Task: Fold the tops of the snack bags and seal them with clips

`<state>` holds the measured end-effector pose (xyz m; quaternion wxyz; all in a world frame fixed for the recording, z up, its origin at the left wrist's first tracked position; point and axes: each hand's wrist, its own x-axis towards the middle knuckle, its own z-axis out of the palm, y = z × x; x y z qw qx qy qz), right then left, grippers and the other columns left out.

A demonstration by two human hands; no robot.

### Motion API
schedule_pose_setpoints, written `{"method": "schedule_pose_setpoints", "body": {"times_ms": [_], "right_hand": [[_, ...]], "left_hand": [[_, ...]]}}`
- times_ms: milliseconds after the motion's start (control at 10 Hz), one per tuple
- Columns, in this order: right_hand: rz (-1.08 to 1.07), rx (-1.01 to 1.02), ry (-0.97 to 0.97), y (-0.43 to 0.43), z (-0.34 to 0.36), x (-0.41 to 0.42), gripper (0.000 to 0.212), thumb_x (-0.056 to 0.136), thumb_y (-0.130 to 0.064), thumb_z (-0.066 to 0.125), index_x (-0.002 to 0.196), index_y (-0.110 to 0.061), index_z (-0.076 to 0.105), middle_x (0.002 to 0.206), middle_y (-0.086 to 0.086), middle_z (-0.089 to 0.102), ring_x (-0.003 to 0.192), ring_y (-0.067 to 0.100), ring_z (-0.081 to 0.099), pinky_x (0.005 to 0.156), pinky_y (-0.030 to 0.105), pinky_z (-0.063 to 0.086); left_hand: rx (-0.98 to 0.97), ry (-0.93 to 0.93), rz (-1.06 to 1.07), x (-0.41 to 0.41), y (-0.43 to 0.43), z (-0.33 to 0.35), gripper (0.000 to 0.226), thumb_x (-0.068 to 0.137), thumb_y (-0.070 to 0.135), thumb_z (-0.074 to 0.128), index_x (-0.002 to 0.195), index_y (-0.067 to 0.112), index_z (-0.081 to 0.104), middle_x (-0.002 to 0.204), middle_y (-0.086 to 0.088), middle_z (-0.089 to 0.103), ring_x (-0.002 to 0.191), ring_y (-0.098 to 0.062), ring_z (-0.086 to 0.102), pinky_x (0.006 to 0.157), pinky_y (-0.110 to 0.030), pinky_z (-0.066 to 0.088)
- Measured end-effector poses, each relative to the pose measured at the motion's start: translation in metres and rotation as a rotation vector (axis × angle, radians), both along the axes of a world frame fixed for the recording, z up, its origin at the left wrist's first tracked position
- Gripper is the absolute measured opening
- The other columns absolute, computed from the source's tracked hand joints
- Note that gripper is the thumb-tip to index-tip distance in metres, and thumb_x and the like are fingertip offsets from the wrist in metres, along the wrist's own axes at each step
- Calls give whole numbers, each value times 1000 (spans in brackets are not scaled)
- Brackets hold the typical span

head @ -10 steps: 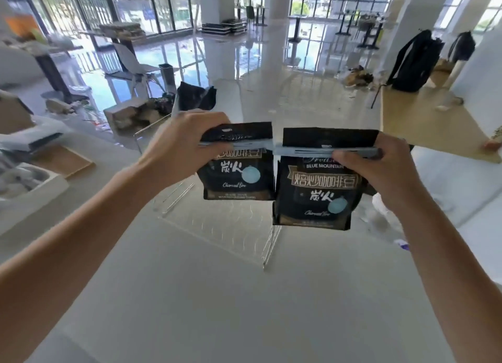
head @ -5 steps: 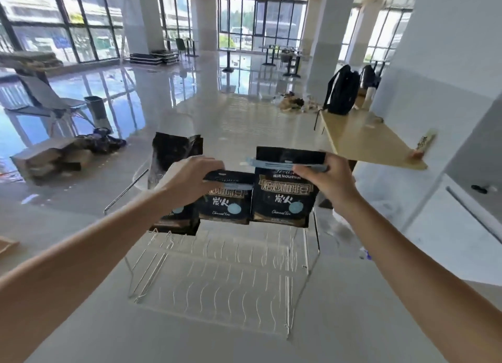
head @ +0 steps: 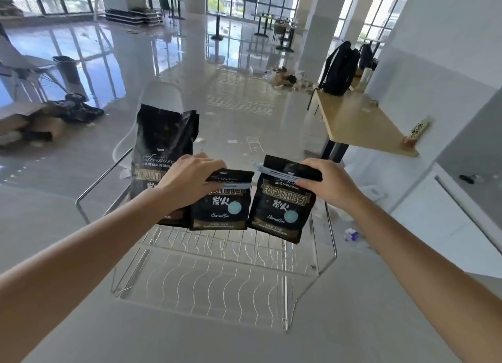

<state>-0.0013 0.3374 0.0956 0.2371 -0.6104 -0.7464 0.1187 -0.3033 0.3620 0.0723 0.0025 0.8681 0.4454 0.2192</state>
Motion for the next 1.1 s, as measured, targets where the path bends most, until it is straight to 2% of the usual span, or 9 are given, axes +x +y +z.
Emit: {"method": "schedule_pose_setpoints", "body": {"times_ms": [200, 300, 400, 500, 600, 800, 900, 1000, 1100], "right_hand": [[176, -148, 32, 13, 12, 0, 21, 82, -24, 69, 103, -24, 68, 90, -20, 66, 90, 4, 63, 84, 36, 53], [108, -154, 17, 15, 3, -1, 19, 84, -26, 66, 103, -23, 65, 91, -12, 66, 91, 12, 64, 82, 38, 52], [77, -119, 57, 11, -5, 1, 14, 85, -24, 65, 98, -24, 62, 91, -10, 64, 92, 16, 64, 69, 24, 47], [67, -102, 68, 6, -5, 0, 21, 84, -25, 66, 104, -24, 62, 96, -9, 64, 93, 15, 63, 72, 28, 50], [45, -70, 26, 2, -1, -4, 32, 85, -22, 64, 117, -22, 60, 111, 1, 65, 103, 20, 59, 89, 43, 51], [-23, 4, -159, -19, 7, -25, 52, 95, -33, 47, 143, -26, 29, 154, 4, 28, 141, 25, 23, 113, 56, 24], [14, 95, -278, -37, 21, -40, 63, 95, -44, 37, 147, -35, 2, 159, -6, -5, 145, 16, -8, 117, 52, 0], [14, 229, -356, -55, 57, -54, 70, 94, -53, 28, 143, -37, -19, 153, -12, -27, 141, 14, -25, 114, 53, -10], [-26, 448, -406, -71, 97, -61, 70, 91, -60, 18, 142, -34, -23, 152, -11, -30, 140, 16, -27, 114, 55, -11]], "left_hand": [[-146, -9, -87, -7, 6, 10, 30, 79, 35, 68, 107, 32, 58, 96, -4, 62, 85, -20, 60, 75, -33, 46], [-214, 21, -54, -2, 10, 7, 35, 81, 36, 66, 113, 29, 55, 100, -6, 62, 96, -23, 57, 81, -38, 47], [-179, 49, -30, 5, 11, 5, 43, 82, 34, 65, 121, 20, 52, 113, -5, 64, 111, -22, 48, 90, -41, 43], [-130, 107, 4, 6, 9, 4, 49, 83, 37, 63, 127, 22, 47, 128, -5, 56, 124, -23, 41, 102, -47, 34], [-129, 103, 45, 5, 2, 5, 60, 82, 42, 62, 134, 23, 38, 143, -3, 41, 138, -22, 25, 111, -54, 15], [-1, 69, 73, 20, -21, 31, 72, 89, 51, 41, 147, 25, 7, 158, 3, 6, 144, -14, -1, 115, -55, -6], [127, -4, 71, 31, -38, 59, 74, 89, 57, 30, 146, 29, -9, 156, 6, -12, 142, -11, -15, 114, -51, -11], [210, -80, 57, 41, -63, 103, 77, 85, 64, 21, 145, 30, -15, 156, 7, -17, 142, -10, -18, 114, -49, -13], [378, -64, 113, 45, -86, 143, 78, 85, 65, 16, 143, 28, -19, 155, 6, -22, 141, -12, -22, 113, -49, -16]]}}
